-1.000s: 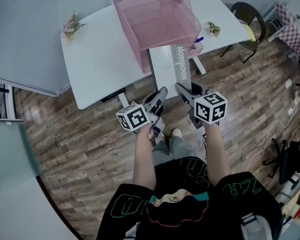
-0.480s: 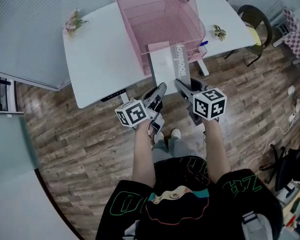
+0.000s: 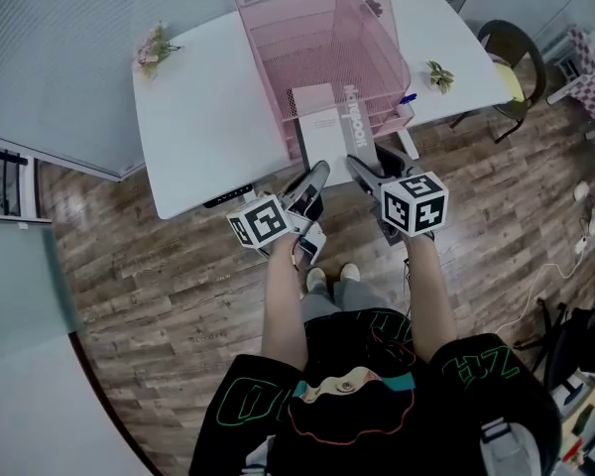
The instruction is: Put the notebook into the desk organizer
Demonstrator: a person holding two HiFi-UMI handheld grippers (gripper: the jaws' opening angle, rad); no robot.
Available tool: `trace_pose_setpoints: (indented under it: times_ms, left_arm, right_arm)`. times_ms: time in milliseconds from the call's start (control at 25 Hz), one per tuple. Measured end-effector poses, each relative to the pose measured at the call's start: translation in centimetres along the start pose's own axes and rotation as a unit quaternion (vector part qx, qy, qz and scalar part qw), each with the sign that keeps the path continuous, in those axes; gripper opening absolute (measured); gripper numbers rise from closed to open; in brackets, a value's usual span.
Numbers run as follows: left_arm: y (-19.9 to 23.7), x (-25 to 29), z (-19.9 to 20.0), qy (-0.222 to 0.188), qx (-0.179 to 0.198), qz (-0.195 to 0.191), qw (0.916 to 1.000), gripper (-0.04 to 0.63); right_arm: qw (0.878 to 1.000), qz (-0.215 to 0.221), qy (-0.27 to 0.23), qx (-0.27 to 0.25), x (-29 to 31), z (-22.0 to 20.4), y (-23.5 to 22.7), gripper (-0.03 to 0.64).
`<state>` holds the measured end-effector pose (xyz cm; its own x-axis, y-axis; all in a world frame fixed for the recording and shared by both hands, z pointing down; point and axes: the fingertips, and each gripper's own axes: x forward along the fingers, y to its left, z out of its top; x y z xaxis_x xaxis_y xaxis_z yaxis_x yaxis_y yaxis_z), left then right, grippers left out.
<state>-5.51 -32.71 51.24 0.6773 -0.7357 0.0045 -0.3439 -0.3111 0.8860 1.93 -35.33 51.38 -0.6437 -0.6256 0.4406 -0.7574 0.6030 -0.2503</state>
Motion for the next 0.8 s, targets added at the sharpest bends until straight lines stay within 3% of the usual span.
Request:
trace_pose_setpoints:
  times_ms: [240, 400, 560, 600, 800]
  left_arm:
    - [-0.2, 0.5, 1.8, -0.030, -0.006, 0.002, 0.9995, 0.025]
    - [-0.6, 1.2, 2.4, -0.042, -0.012, -0.003, 0.9990, 0.026]
    - [-0.7, 1.7, 2.6, -0.051, -0.013, -0.002, 0.9986, 0.037]
    - [-0.8, 1.8, 2.6, -0.052, -0.013, -0.002, 0.9986, 0.038]
    - [-0.9, 2.3, 2.7, -0.055, -0.011, -0.001, 0.9984, 0.048]
  right_arm:
    - [0.995, -0.020, -0.034, -0.088, -1.8, 2.6, -0.8, 0.225]
    - [0.981, 0.027, -0.037, -0.188, -3.1, 3.4, 1.8, 0.219]
    - [0.954, 0.121, 0.017, -0.275, -3.6, 1.0, 5.7, 0.061]
    - [0.948, 0.128, 0.036, -0.288, -3.4, 0.1, 6.0, 0.061]
    - [0.942, 0.090, 0.087, -0.313, -1.8, -1.8, 5.0, 0.049]
